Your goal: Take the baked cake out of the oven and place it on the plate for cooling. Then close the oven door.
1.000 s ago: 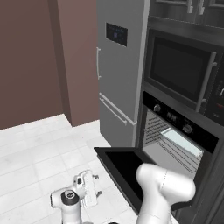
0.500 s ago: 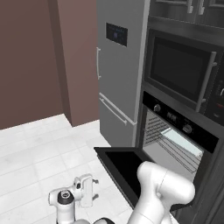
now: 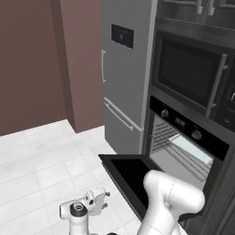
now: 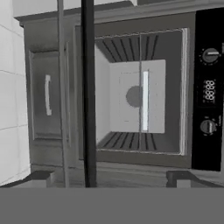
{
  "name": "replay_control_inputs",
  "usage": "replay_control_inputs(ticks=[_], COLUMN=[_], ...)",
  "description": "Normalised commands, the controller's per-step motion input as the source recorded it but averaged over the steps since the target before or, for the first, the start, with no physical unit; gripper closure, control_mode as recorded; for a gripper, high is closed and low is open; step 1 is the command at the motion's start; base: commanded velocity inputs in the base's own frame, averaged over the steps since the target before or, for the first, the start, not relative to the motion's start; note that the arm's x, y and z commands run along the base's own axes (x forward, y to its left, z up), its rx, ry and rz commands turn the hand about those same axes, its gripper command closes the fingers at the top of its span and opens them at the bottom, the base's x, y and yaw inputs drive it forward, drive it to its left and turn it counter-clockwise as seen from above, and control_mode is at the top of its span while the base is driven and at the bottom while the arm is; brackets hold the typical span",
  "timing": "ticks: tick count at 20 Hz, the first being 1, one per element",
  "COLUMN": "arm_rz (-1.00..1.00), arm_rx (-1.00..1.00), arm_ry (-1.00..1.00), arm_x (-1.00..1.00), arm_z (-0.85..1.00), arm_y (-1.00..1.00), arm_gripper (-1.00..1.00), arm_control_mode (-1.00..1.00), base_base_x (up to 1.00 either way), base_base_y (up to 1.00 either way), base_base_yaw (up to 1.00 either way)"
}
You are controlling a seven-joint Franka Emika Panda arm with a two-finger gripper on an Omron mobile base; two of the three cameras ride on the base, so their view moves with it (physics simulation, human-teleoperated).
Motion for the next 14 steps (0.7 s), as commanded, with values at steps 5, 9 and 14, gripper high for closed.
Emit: replay_control_inputs(ticks=[5, 9, 14], arm_rz=[0.00, 0.00, 0.00], arm_rx=[0.03, 0.00, 0.00], arm_ry=[-0.24, -0.17, -0.09], arm_x=[0.32, 0.21, 0.14], arm_z=[-0.31, -0.41, -0.49], arm_y=[-0.20, -0.04, 0.00], arm_gripper=[-1.00, -1.00, -1.00], arm_control_mode=[-1.00, -1.00, -1.00], base_base_x=[0.00, 0.00, 0.00], base_base_y=[0.00, 0.00, 0.00], base_base_yaw=[0.00, 0.00, 0.00])
